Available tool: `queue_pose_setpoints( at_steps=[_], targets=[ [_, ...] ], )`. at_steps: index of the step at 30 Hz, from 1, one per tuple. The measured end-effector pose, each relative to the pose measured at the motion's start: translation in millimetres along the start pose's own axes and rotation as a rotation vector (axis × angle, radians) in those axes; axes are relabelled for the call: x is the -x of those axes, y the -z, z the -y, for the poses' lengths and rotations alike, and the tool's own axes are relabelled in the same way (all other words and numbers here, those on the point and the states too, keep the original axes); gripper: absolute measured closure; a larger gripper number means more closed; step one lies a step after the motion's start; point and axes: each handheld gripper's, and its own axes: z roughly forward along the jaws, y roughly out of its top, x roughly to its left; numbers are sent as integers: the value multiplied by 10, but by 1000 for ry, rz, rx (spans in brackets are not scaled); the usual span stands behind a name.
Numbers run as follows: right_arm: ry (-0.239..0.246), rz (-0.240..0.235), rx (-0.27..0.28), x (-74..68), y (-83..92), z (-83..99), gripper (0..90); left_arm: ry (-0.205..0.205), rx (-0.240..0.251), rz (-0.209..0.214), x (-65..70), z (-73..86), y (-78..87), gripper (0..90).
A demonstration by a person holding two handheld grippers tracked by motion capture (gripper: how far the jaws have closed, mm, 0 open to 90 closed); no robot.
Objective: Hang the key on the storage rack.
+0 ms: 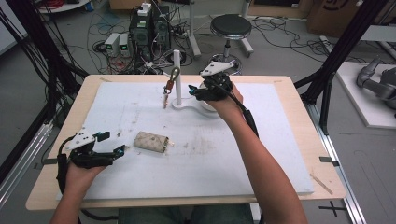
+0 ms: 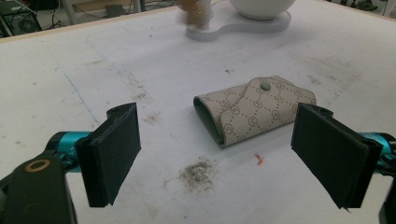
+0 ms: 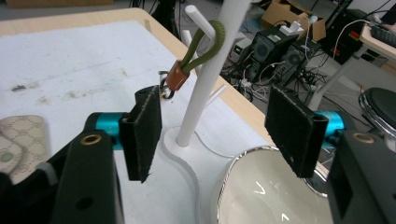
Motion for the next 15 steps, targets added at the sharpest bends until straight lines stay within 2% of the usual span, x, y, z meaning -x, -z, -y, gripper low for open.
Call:
queue_pose_setpoints(
  at_steps=[3, 5, 7, 15],
  targets=[
    [-29, -16, 42, 11, 129, 89, 357, 0, -9, -3, 8, -4, -2, 157],
    [-38, -24, 41, 6, 213, 169, 337, -1, -10, -3, 11, -5, -3, 157],
    [-47, -30, 67, -9, 305, 274, 335, 0, -12, -2, 12, -6, -13, 157],
    [-98, -31, 79, -20, 635, 743, 307, -7, -13, 12, 36, -34, -81, 157]
  ],
)
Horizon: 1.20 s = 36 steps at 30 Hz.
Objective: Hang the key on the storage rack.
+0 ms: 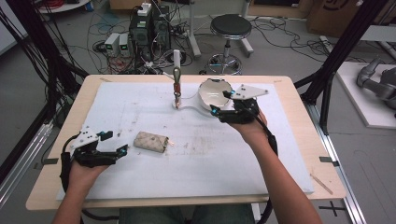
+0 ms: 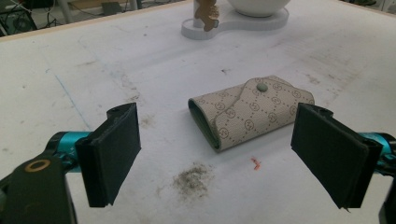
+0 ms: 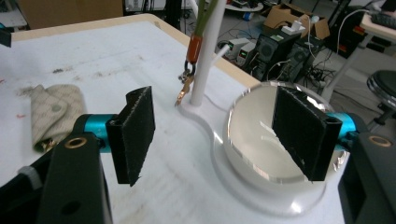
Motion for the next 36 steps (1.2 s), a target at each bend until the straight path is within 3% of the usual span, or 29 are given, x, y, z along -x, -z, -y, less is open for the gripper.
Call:
queue_pose_setpoints(
  at_steps=[2, 12, 14, 19, 20, 24, 34, 36],
  targets=[
    [-19, 9, 2, 23, 127, 182, 289, -4, 0, 3, 5, -7, -17, 156],
    [-90, 47, 17, 84, 437, 684, 249, -7, 10, 18, -10, -22, -61, 156],
    [-117, 61, 16, 89, 501, 883, 232, -10, 6, 24, -29, -21, -83, 156],
    [-164, 80, 15, 110, 525, 1095, 200, -12, 11, 30, -48, -33, -122, 156],
    [-210, 71, -40, 144, 509, 1137, 185, -14, 14, 31, -44, -37, -125, 156],
    [-240, 65, -58, 173, 512, 1156, 185, -23, 12, 38, -24, -47, -139, 157],
    [-222, 89, -22, 152, 574, 1190, 185, -42, 6, 36, 7, -86, -171, 156],
    [-236, 79, -37, 179, 569, 1229, 185, -46, 8, 32, 15, -104, -178, 156]
  ],
)
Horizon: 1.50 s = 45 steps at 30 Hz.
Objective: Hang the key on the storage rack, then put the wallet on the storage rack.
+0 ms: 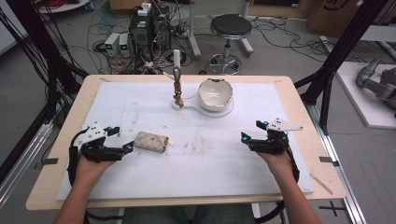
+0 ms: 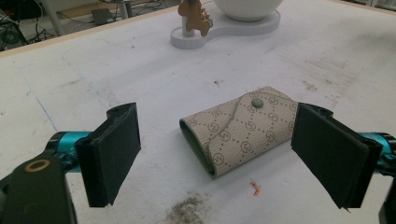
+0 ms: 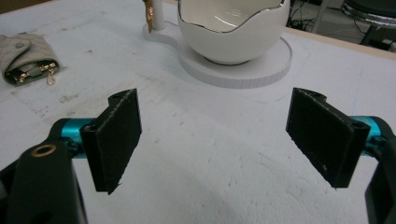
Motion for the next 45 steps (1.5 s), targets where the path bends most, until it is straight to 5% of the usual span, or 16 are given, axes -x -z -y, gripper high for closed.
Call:
queue_pose_setpoints(
  at_steps=[6, 28, 45],
  targets=[
    [5, -2, 28, 2, 36, -7, 185, 0, -9, 3, 3, 18, 5, 156],
    [50, -61, -6, -140, -140, -85, 185, 9, -7, -35, -16, 83, 208, 156],
    [131, -206, -48, -571, -695, -328, 185, 21, -19, -96, -6, 263, 609, 156]
  ],
)
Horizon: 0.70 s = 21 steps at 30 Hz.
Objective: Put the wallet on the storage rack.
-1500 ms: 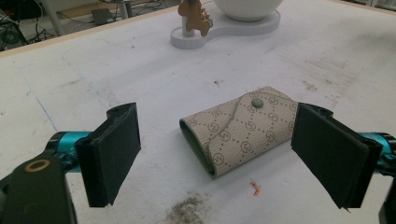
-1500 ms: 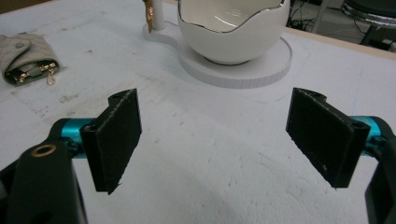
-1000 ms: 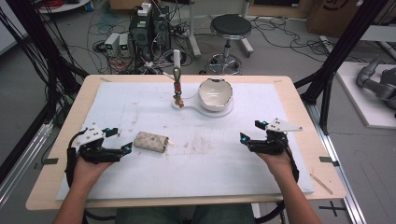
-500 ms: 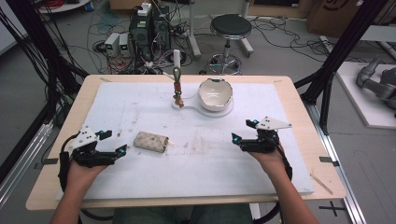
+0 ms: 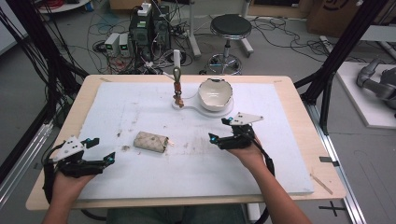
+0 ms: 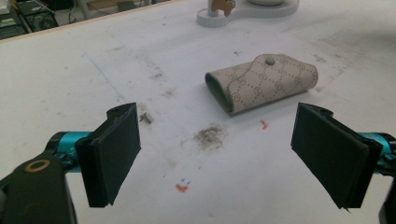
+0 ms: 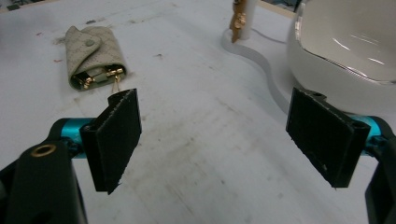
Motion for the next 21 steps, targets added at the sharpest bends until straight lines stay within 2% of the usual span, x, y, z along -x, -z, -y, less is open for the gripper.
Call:
queue_pose_setpoints(
  at_steps=[9, 13, 21],
  targets=[
    [59, -80, -27, -234, -398, -236, 185, 20, 5, -38, -30, 90, 204, 156],
    [79, -115, -48, -347, -578, -344, 184, 25, 14, -42, -40, 125, 283, 156],
    [112, -161, -74, -489, -824, -490, 185, 31, 19, -46, -72, 144, 318, 156]
  ],
)
